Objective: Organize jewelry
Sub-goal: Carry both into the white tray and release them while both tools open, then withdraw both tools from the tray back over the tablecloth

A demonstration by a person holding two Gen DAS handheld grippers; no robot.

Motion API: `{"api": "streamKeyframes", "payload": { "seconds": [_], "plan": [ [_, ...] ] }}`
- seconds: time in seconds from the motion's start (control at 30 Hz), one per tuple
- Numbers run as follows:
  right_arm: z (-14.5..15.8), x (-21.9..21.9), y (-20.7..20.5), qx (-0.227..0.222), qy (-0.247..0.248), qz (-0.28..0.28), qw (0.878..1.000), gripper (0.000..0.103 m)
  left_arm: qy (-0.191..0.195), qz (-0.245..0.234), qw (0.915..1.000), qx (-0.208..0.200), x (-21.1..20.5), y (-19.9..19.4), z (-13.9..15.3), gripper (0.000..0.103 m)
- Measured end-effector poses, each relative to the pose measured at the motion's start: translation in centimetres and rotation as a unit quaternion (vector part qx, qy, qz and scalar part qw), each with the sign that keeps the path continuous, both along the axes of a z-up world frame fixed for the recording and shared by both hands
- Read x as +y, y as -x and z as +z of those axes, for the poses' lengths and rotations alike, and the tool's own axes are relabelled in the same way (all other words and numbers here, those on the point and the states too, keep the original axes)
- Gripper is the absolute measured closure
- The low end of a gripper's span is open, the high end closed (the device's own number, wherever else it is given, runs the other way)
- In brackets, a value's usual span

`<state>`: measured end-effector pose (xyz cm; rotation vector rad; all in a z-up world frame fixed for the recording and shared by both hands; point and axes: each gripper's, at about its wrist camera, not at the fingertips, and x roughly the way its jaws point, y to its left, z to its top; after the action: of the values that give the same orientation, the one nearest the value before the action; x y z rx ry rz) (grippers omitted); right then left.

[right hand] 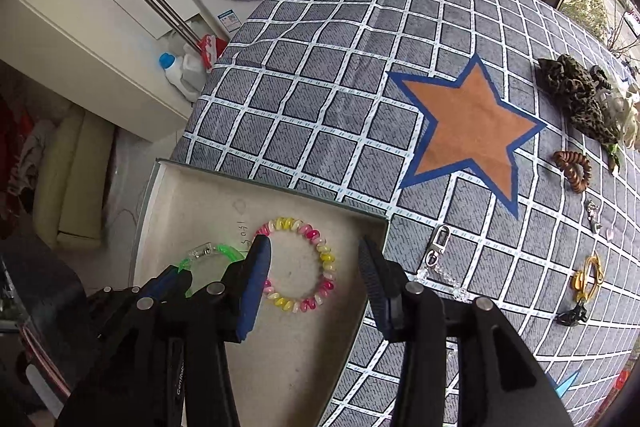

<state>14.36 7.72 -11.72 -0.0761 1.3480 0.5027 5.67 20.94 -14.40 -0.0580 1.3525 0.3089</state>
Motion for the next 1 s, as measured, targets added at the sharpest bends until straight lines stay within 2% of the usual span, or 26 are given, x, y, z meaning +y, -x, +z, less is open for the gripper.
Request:
{"api": "streamKeyframes", "payload": {
  "seconds": [0.07,0.33,0.5,0.7,0.73,0.77,0.8,0.9,1.0],
  "plan": [
    [0.7,-0.9,0.3,-0.004,-0.003,-0.008,1.000,0.046,-0.001,-0.001,1.0000,0.003,-0.2,-0.1,0.1,0.090],
    [1.3,-6.1,2.2,0.016,-0.008,-0.051,0.999,0.043,-0.023,-0.021,0.9995,-0.009,-1.4,0.2,0.8,0.090],
    [1.2,-10.3,3.7,0.028,-0.007,-0.086,0.996,0.043,-0.012,-0.024,0.9996,-0.002,-1.7,0.3,0.9,0.090],
    [1.1,-15.3,5.3,0.037,0.001,-0.132,0.990,0.037,-0.006,-0.019,0.9998,0.000,-1.8,0.5,0.9,0.090],
    [1.0,-16.1,5.6,0.039,0.003,-0.138,0.990,0.037,-0.005,-0.019,0.9998,0.001,-1.8,0.5,0.9,0.066],
    [0.9,-16.8,5.9,0.041,0.006,-0.143,0.989,0.036,-0.007,-0.016,0.9998,0.006,-1.9,0.4,0.9,0.000],
    [0.8,-17.7,6.1,0.043,0.008,-0.150,0.988,0.035,-0.018,-0.010,0.9998,0.006,-2.0,0.5,1.0,0.002],
    [0.7,-20.0,7.1,0.047,0.011,-0.172,0.984,0.033,-0.011,-0.016,0.9998,0.002,-2.3,0.5,1.1,0.000],
    [0.5,-22.3,8.2,0.052,0.015,-0.193,0.980,0.033,-0.019,-0.028,0.9994,-0.001,-3.0,0.7,1.5,0.000]
  ]
}}
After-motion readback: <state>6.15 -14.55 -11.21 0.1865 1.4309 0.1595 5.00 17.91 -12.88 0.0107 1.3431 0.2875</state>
